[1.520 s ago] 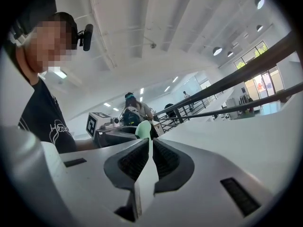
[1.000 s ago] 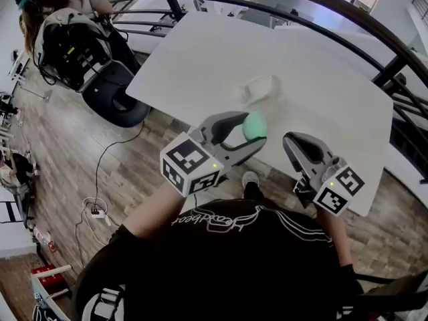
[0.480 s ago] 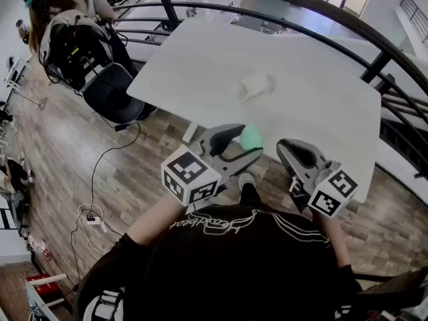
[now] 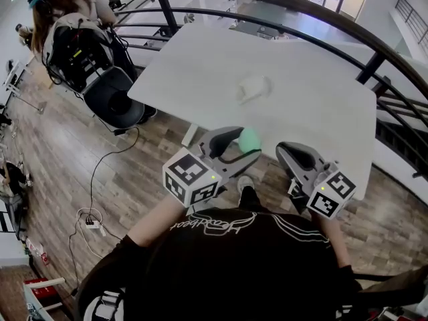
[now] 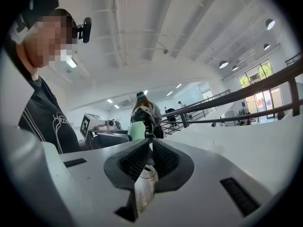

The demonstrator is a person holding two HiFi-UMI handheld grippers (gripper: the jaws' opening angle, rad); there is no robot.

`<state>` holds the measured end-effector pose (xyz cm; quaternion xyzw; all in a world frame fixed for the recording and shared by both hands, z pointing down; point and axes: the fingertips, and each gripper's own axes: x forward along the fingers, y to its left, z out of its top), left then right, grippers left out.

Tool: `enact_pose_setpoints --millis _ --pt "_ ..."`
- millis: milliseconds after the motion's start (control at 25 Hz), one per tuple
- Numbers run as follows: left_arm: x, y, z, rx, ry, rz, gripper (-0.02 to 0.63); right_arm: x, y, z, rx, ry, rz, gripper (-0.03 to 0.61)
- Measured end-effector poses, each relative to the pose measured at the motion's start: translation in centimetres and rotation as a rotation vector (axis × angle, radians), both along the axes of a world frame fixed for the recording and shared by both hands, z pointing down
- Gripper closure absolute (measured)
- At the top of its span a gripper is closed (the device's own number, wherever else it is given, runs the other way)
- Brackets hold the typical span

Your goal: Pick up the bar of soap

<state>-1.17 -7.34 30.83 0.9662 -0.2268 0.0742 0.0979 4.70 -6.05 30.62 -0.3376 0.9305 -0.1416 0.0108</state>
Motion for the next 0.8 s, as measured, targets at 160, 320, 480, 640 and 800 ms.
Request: enact_pose_setpoints --millis 160,320,480,640,800 --pt "0.1 0.0 -0.4 -0.001 0.004 0.006 0.348 0.0 0.1 0.0 -0.010 0.011 0.001 0.549" --pt "0.0 0.8 -0.1 -0.002 0.004 0.013 0.348 -0.3 0.8 0.3 -0.013 0.008 0.003 0.549" --pt "-0.2 0.8 -0.2 -0.004 0.009 0.013 0.348 -0.7 0.8 0.2 -0.011 0.008 -0.001 0.549" --pt "-0.4 0.9 -0.5 -0.001 0.013 0.009 0.348 -1.0 0.8 -0.2 0.000 0.009 -0.008 0.549" --pt "-0.8 1.1 -0.6 -0.001 0.022 0.007 0.348 -1.2 1.1 -0.2 0.003 0.014 -0.007 0.549"
